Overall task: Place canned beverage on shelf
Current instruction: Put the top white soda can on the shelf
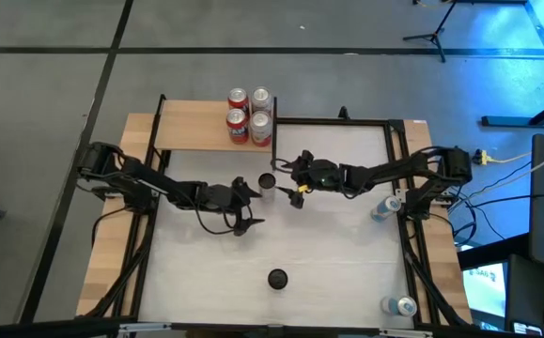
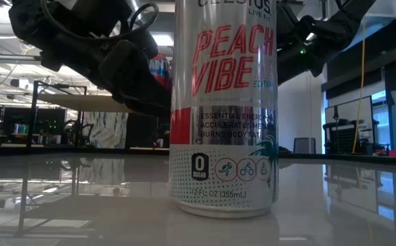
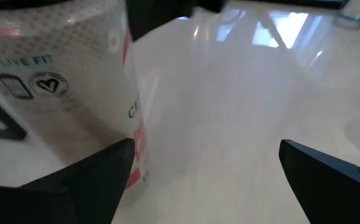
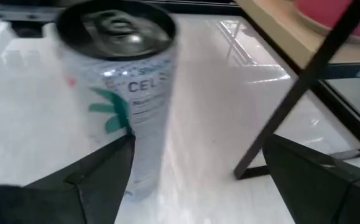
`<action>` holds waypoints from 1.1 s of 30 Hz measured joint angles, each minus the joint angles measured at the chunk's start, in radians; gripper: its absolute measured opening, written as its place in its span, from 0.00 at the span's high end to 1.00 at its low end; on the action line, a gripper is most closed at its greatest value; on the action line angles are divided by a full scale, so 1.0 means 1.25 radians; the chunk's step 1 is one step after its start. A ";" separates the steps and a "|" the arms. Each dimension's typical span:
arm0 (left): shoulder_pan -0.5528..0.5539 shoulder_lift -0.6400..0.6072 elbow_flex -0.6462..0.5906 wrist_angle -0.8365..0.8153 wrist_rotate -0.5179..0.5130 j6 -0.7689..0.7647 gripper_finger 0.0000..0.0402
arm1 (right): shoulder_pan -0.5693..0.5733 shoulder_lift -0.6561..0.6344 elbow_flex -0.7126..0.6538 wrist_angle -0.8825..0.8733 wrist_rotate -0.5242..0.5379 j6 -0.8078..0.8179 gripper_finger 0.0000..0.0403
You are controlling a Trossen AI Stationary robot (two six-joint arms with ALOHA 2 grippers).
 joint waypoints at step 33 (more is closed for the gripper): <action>-0.050 -0.169 0.080 -0.283 -0.079 0.024 0.02 | 0.044 -0.063 0.008 -0.135 0.192 -0.033 0.12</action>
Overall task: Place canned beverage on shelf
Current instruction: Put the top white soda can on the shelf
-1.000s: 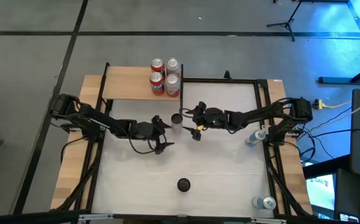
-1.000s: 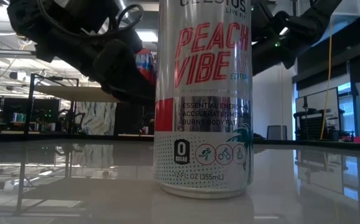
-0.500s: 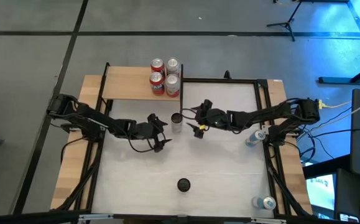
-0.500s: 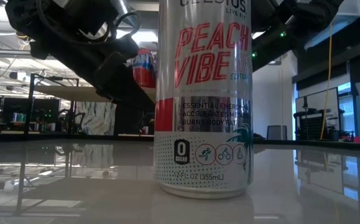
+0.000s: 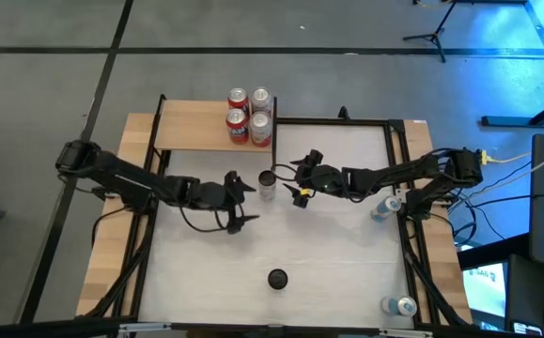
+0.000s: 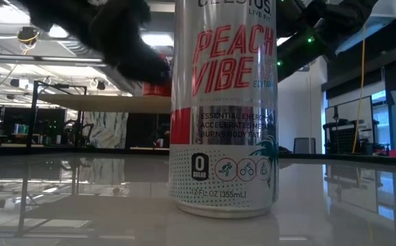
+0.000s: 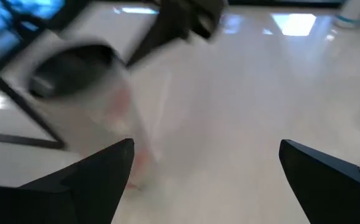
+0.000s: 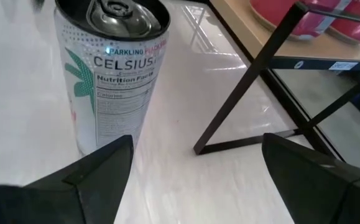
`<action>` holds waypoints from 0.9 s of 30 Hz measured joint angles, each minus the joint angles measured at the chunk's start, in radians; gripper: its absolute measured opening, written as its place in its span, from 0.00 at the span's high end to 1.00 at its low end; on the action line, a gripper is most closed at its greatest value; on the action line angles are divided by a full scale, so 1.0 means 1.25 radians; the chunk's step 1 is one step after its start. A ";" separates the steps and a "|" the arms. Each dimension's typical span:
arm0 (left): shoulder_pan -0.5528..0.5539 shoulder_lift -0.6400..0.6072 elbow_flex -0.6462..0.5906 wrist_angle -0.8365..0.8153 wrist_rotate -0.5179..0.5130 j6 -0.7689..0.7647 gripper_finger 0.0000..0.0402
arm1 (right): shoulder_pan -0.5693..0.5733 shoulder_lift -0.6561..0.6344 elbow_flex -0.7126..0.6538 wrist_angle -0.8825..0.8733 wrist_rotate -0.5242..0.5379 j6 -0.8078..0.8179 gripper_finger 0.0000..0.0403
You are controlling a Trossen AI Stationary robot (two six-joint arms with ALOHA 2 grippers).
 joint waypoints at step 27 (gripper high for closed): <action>0.244 0.143 0.328 -0.330 0.240 0.186 0.02 | 0.000 0.000 0.000 -0.043 0.000 -0.001 0.12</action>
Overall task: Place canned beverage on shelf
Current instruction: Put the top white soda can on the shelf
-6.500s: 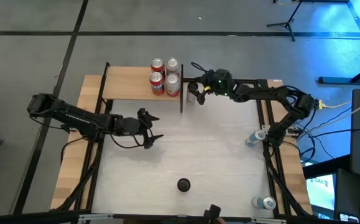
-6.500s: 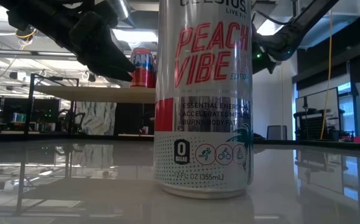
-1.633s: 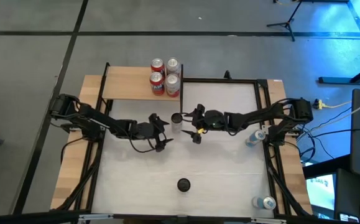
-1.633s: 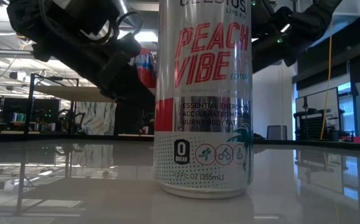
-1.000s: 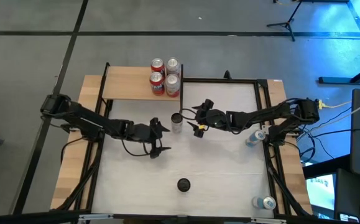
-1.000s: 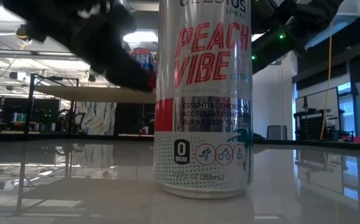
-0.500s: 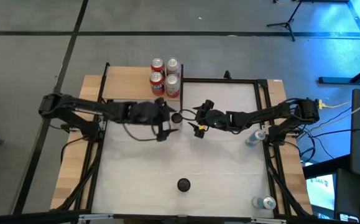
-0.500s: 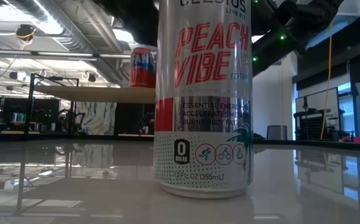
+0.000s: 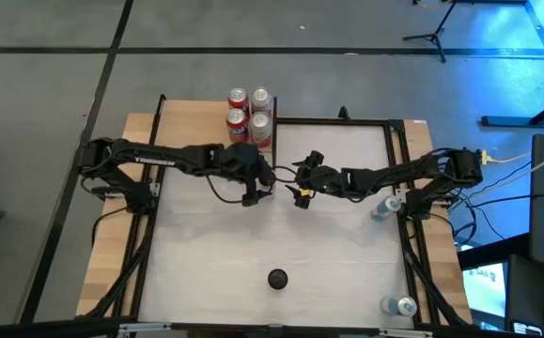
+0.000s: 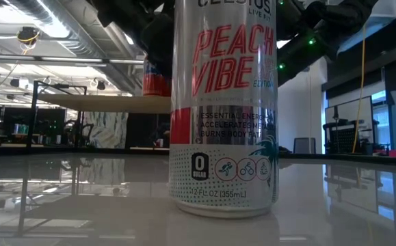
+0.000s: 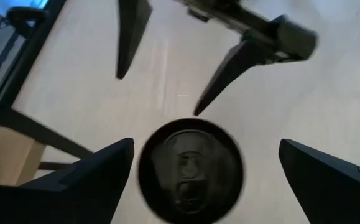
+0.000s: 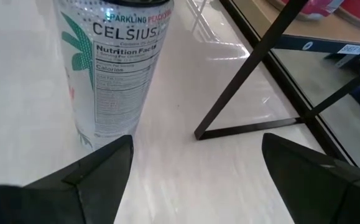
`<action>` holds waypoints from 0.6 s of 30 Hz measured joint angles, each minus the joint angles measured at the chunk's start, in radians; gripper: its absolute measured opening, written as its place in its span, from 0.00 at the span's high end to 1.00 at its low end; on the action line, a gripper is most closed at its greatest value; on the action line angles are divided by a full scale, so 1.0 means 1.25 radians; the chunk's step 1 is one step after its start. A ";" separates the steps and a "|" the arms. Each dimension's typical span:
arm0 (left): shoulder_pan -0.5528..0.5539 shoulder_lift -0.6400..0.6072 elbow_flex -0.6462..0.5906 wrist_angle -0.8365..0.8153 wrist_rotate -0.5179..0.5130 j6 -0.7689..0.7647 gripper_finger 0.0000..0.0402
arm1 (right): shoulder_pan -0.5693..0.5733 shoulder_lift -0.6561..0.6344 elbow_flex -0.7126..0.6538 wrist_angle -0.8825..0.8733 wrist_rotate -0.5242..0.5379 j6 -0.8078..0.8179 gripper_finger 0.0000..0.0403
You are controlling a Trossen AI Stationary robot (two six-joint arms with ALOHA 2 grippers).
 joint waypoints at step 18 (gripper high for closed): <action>0.011 0.021 -0.005 -0.007 0.007 0.050 0.10 | 0.000 0.000 0.000 0.000 0.000 0.000 0.12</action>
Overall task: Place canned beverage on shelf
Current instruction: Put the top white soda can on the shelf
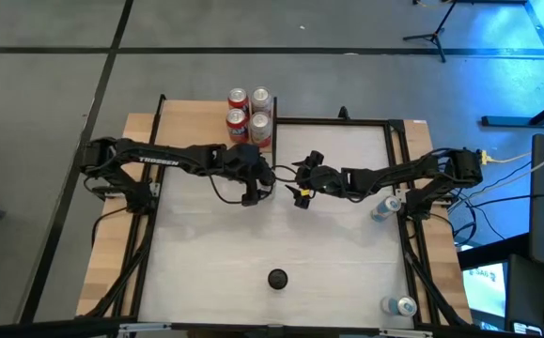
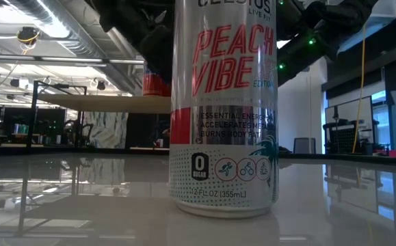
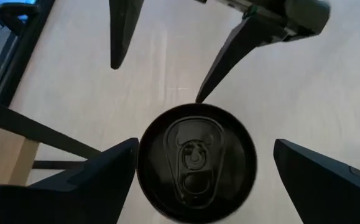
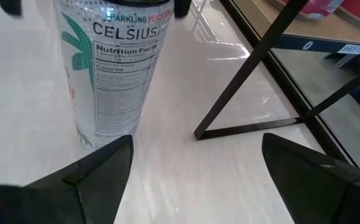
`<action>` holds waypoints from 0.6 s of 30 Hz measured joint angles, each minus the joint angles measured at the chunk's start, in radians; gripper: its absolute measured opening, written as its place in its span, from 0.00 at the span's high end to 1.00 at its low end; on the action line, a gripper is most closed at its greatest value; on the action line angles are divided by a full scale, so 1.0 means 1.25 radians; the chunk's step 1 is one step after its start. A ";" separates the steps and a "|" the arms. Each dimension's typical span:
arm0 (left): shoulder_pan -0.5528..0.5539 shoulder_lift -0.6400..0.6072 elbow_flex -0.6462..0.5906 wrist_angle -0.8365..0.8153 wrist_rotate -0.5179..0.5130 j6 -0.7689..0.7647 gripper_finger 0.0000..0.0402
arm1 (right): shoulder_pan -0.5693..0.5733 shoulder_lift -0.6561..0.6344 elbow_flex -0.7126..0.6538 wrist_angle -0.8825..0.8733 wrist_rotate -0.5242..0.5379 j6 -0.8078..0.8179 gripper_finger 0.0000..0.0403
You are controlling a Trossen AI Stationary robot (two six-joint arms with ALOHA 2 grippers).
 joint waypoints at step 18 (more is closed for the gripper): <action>-0.013 0.027 -0.001 0.000 -0.005 0.020 0.42 | 0.000 0.000 0.000 0.000 0.000 0.000 0.12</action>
